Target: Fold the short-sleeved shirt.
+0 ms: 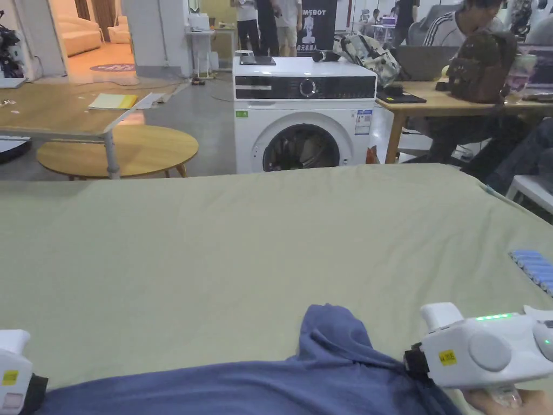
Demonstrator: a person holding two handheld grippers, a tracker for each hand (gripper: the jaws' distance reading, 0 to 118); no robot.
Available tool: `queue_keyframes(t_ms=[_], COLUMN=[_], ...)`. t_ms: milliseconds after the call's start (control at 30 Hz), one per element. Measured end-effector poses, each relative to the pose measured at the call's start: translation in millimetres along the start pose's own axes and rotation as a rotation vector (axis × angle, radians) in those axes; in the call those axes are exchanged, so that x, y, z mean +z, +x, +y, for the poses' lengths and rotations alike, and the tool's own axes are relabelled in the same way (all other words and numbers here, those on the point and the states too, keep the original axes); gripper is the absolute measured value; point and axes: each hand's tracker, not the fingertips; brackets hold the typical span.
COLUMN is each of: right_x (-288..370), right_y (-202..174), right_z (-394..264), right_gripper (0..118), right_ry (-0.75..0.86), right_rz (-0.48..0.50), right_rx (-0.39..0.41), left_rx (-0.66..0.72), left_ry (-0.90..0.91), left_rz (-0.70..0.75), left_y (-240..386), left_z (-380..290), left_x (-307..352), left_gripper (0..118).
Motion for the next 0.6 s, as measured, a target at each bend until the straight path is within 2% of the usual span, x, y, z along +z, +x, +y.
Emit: queue_keyframes(t_ms=[33, 133, 267, 367, 433, 533, 600], right_x=[1.1, 15.1, 70.0, 115.5, 143.5, 182.8, 202.1], right_y=[1.6, 4.2, 4.8, 6.2, 3.4, 2.0, 2.9], right_z=[0.7, -1.0, -11.3, -26.4, -39.3, -76.0, -105.7], right_gripper=[0, 0, 0, 0, 0, 0, 0], right_ry=[0.005, 0.033, 0.181, 0.259, 0.300, 0.338, 0.347], right_rz=[0.020, 0.025, 0.063, 0.109, 0.083, 0.123, 0.117], right_rx=[-0.036, -0.069, -0.062, -0.050, -0.014, -0.051, -0.052], left_rx=[0.007, 0.082, 0.159, 0.087, 0.043, 0.071, 0.074], left_ry=[0.001, 0.035, 0.275, 0.352, 0.390, 0.395, 0.394], left_rz=[-0.006, -0.054, -0.177, -0.222, -0.215, -0.252, -0.250], left_y=[-6.1, -14.3, -36.3, -45.8, -49.1, -60.7, -67.7], left_z=[1.1, -3.1, -28.5, -56.2, -82.7, -132.9, -164.4], left_x=[-1.7, 10.7, 68.5, 117.1, 148.7, 187.4, 200.8], left_gripper=[6, 5, 1, 1, 1, 1, 1])
